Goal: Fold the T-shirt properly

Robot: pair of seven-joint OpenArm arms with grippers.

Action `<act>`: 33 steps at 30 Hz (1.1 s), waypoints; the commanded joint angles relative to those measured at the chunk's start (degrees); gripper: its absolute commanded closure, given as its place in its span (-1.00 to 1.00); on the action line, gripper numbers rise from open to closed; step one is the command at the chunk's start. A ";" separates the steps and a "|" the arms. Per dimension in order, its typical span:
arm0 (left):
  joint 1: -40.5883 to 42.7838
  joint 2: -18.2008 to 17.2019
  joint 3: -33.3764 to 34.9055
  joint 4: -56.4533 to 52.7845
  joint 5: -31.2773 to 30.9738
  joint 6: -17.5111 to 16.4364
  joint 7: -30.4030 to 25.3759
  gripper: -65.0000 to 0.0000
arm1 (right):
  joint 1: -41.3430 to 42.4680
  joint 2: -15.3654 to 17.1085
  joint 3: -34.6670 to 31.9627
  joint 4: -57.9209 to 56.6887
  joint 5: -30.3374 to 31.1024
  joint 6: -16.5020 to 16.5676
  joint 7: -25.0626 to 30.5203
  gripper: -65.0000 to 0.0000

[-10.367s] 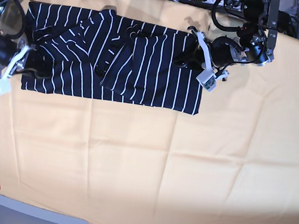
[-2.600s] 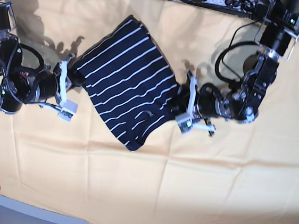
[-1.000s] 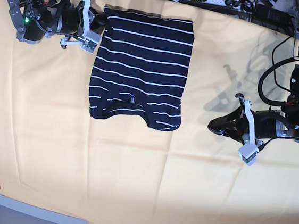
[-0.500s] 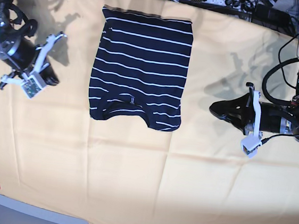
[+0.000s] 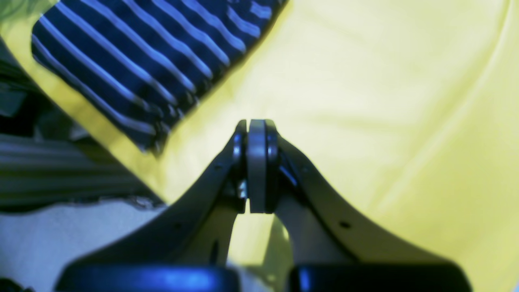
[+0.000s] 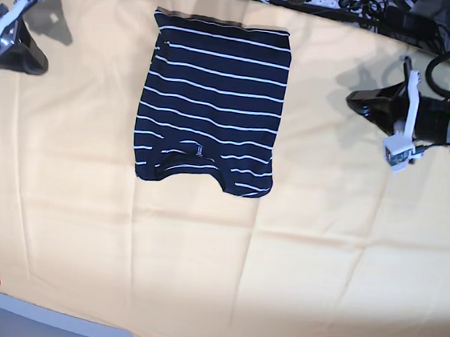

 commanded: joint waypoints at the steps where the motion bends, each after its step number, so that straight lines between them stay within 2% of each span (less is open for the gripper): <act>1: 1.84 -1.46 -2.60 1.81 -1.41 -0.30 -0.34 1.00 | -1.97 0.85 1.84 0.61 1.04 0.52 0.95 1.00; 5: 12.24 -1.66 -11.61 6.08 -1.41 -0.30 -0.34 1.00 | -8.90 -0.98 5.14 0.63 1.04 0.52 0.95 1.00; 10: 27.23 -1.01 -21.18 12.50 -1.41 0.66 -0.34 1.00 | -17.55 -2.43 5.35 0.66 1.04 0.52 0.95 1.00; 13: 36.04 0.90 -26.14 16.00 -1.41 0.72 -0.34 1.00 | -22.01 -4.11 5.35 0.66 1.04 0.52 0.95 1.00; 17: 46.93 5.22 -31.36 19.32 -1.41 0.74 -0.34 1.00 | -28.30 -6.38 5.35 0.66 1.04 0.52 0.95 1.00; 23: 60.76 11.10 -32.39 19.74 -1.41 0.72 -0.34 1.00 | -39.36 -6.54 5.25 0.66 1.04 0.52 0.95 1.00; 25: 64.87 13.27 -32.39 19.63 -1.41 0.63 -0.34 1.00 | -39.89 -6.54 5.18 0.63 1.04 0.52 0.95 1.00; 29: 64.87 17.94 -32.26 18.58 0.24 0.52 -0.34 1.00 | -39.89 -7.15 3.43 -0.02 1.04 0.52 0.95 1.00; 33: 64.87 21.73 -30.25 15.06 2.73 0.50 -0.34 1.00 | -39.89 -7.28 -2.43 -3.93 1.04 0.52 0.95 1.00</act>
